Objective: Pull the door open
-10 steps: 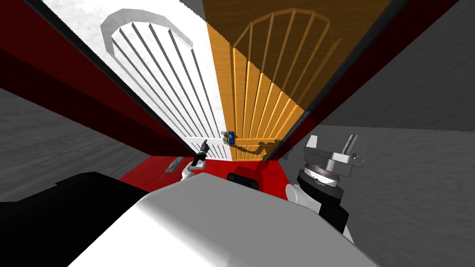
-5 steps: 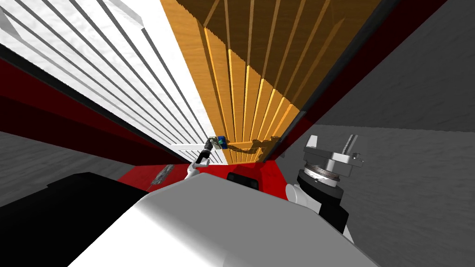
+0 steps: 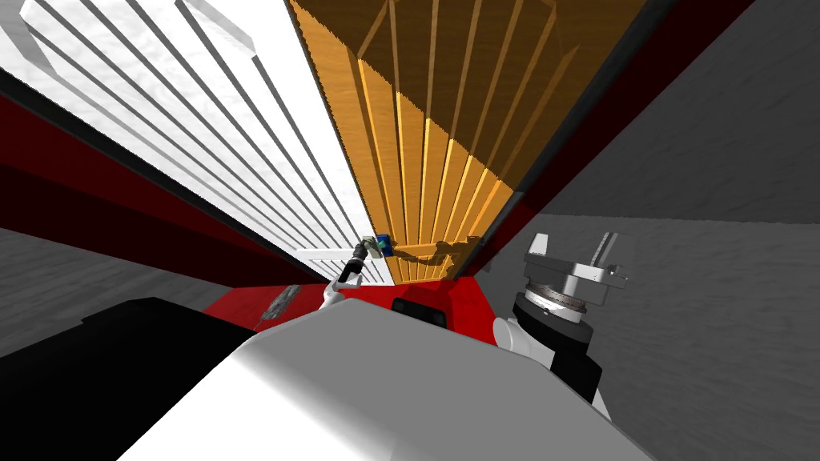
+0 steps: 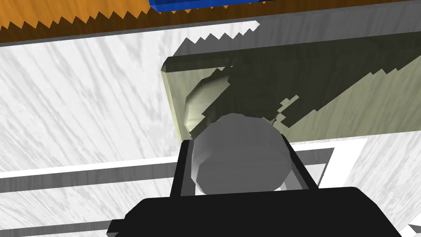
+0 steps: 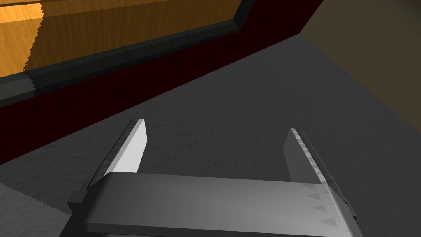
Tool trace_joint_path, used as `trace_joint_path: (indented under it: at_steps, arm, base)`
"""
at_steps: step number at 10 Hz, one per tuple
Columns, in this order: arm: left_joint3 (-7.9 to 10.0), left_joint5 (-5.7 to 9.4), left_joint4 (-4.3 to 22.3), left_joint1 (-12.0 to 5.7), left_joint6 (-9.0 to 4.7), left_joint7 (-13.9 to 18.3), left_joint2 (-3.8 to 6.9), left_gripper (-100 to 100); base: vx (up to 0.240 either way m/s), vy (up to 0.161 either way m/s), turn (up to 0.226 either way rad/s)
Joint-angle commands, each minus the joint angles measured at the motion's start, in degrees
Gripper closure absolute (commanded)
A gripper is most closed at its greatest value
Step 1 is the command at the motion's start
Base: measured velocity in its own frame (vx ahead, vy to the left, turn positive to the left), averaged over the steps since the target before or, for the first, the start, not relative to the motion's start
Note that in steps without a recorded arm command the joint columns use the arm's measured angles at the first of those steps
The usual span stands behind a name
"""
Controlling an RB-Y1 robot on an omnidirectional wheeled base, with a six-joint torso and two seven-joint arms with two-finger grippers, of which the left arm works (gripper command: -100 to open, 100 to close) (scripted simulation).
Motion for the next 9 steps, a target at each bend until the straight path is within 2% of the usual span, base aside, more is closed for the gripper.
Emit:
trace_joint_path:
  at_steps: [1, 3, 4, 6, 9]
  arm:
    - [0.37, 0.06, 0.03, 0.11, -0.03, 0.01, 0.2, 100]
    - [1.28, 0.27, 0.5, 1.59, 0.01, 0.21, 1.01, 100]
    - [0.65, 0.12, -1.11, 2.17, 0.27, 0.09, 0.39, -100]
    - [-0.53, 0.05, -1.98, 2.72, -0.24, 0.43, 0.27, -100]
    - [-2.77, -0.16, -3.45, 3.08, -1.0, 0.9, -0.11, -100]
  base:
    - [-0.003, -0.005, 0.009]
    - [-0.157, 0.107, 0.112]
    - [-0.205, 0.069, 0.049]
    - [-0.214, -0.016, -0.04]
    - [-0.207, -0.103, -0.07]
